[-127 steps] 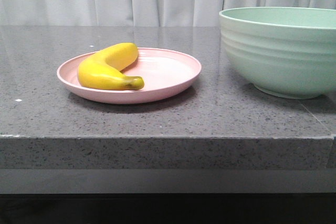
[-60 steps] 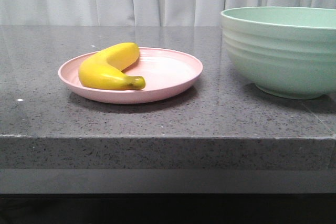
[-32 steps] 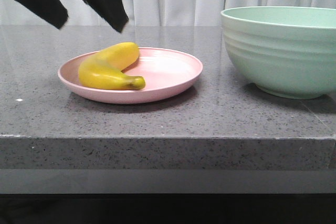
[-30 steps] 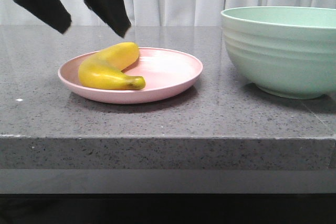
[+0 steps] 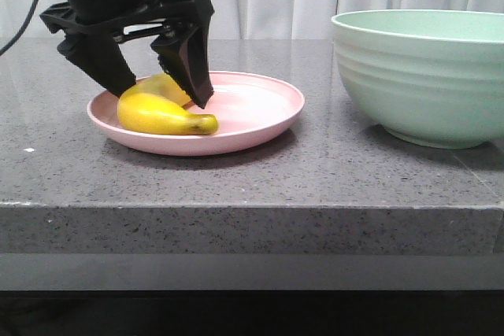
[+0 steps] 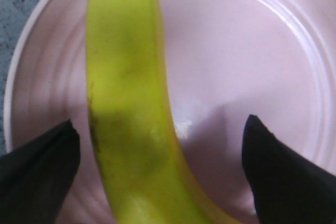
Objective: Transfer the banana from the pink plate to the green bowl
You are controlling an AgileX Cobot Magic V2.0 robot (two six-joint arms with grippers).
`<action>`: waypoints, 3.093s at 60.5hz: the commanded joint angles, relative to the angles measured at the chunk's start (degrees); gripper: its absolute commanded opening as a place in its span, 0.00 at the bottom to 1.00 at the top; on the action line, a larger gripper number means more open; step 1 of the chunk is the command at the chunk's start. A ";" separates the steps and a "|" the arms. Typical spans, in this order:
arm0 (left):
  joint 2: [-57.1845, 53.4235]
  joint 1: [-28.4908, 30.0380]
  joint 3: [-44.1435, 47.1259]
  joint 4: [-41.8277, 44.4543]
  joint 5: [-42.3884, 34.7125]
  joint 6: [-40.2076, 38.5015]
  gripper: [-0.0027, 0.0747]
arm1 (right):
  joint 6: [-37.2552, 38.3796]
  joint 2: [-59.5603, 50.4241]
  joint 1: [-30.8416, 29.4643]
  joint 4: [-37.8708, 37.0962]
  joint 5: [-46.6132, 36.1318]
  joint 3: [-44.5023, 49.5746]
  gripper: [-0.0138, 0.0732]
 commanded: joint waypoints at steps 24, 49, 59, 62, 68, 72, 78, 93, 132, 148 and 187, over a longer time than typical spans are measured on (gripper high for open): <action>0.22 -0.43 -1.90 -0.96 -2.81 -0.60 0.53 | -0.01 0.91 -0.39 0.18 -4.35 -1.87 0.90; -0.10 -0.43 -5.65 0.34 -8.04 -0.60 0.12 | -0.01 0.91 -0.39 0.26 -4.62 -1.87 0.90; -3.84 -2.72 -9.17 0.34 -6.48 -0.11 0.12 | -0.01 1.23 -0.39 5.02 -2.29 -1.87 0.90; -5.43 -4.41 -9.48 0.34 -6.48 -0.11 0.12 | -0.01 2.08 -0.39 7.74 -1.45 -1.87 0.90; -8.68 -8.54 -9.60 0.34 -6.56 -0.11 0.12 | -0.01 4.64 -0.33 15.64 -1.18 -1.87 0.90; -10.38 -11.69 -9.60 0.24 -5.73 -0.11 0.12 | -0.01 6.42 -0.22 21.59 -1.24 -1.87 0.90; -12.06 -15.63 -9.60 0.24 -4.16 -0.11 0.12 | -0.92 9.30 0.70 31.26 -0.48 -1.87 0.90; -13.44 -22.48 -9.60 0.24 -2.67 -0.11 0.12 | -17.34 16.26 8.32 58.25 -0.09 -1.94 0.90; -13.44 -23.50 -9.60 0.24 -2.57 -0.11 0.12 | -58.32 40.47 16.31 102.59 19.49 -11.24 0.78; -13.44 -23.50 -9.60 0.24 -2.67 -0.11 0.33 | -58.20 41.65 16.31 102.54 20.62 -11.39 0.27; -14.44 -23.39 -9.60 1.77 -2.56 -0.11 0.74 | -58.98 41.65 11.54 85.29 6.58 -20.88 0.25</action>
